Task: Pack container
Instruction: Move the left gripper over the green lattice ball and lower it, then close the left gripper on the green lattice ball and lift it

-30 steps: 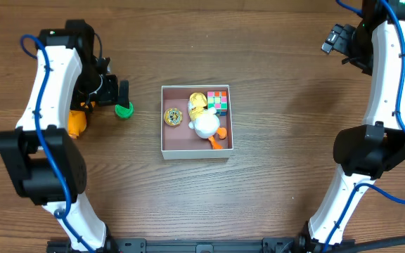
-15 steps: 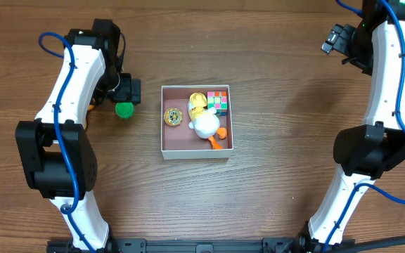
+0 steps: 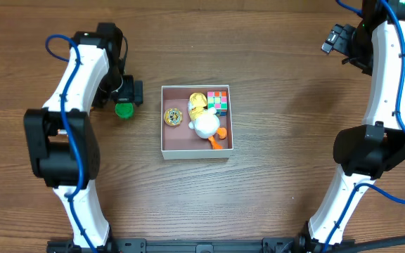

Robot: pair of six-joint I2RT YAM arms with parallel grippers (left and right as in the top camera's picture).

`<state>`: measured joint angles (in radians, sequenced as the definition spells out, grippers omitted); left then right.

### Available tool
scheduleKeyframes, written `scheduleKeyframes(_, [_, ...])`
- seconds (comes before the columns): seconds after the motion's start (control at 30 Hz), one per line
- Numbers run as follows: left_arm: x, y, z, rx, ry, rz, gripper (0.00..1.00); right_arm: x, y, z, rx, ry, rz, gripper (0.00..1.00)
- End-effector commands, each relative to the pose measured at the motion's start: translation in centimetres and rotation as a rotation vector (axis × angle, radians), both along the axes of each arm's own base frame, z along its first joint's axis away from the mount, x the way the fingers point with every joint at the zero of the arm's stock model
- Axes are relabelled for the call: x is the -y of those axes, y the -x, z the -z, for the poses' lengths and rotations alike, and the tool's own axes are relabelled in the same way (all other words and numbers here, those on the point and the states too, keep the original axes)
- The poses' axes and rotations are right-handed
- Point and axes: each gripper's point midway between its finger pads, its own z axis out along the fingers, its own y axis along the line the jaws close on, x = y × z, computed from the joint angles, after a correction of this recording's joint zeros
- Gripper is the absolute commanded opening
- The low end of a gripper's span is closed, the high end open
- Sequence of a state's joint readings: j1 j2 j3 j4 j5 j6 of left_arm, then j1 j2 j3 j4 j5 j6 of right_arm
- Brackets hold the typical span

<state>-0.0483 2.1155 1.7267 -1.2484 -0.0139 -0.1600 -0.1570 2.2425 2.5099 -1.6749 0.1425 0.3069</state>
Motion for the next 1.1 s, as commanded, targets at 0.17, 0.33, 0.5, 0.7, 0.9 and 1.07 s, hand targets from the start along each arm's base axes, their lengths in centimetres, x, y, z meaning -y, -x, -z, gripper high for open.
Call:
scheduleKeyframes(0.17, [0.7, 0.3, 2.8, -0.074, 0.033, -0.031, 1.0, 0.3, 0.2, -0.9, 0.022, 0.016, 0.009, 1.0])
scheduleKeyframes(0.33, [0.6, -0.1, 3.0, -0.056, 0.027, -0.03, 1.0, 0.3, 0.2, -0.9, 0.023, 0.017, 0.009, 1.0])
scheduleKeyframes(0.5, [0.6, -0.3, 3.2, -0.052, 0.027, -0.03, 1.0, 0.3, 0.2, -0.9, 0.023, 0.017, 0.009, 1.0])
scheduleKeyframes(0.7, [0.3, -0.8, 3.3, -0.032, 0.02, -0.034, 1.0, 0.3, 0.2, -0.9, 0.023, 0.017, 0.009, 1.0])
scheduleKeyframes(0.9, [-0.1, -1.1, 3.3, -0.019, -0.001, -0.032, 1.0, 0.3, 0.2, -0.9, 0.023, 0.017, 0.009, 1.0])
scheduleKeyframes(1.07, [-0.1, -1.2, 3.5, -0.016, -0.005, -0.031, 1.0, 0.3, 0.2, -0.9, 0.023, 0.017, 0.009, 1.0])
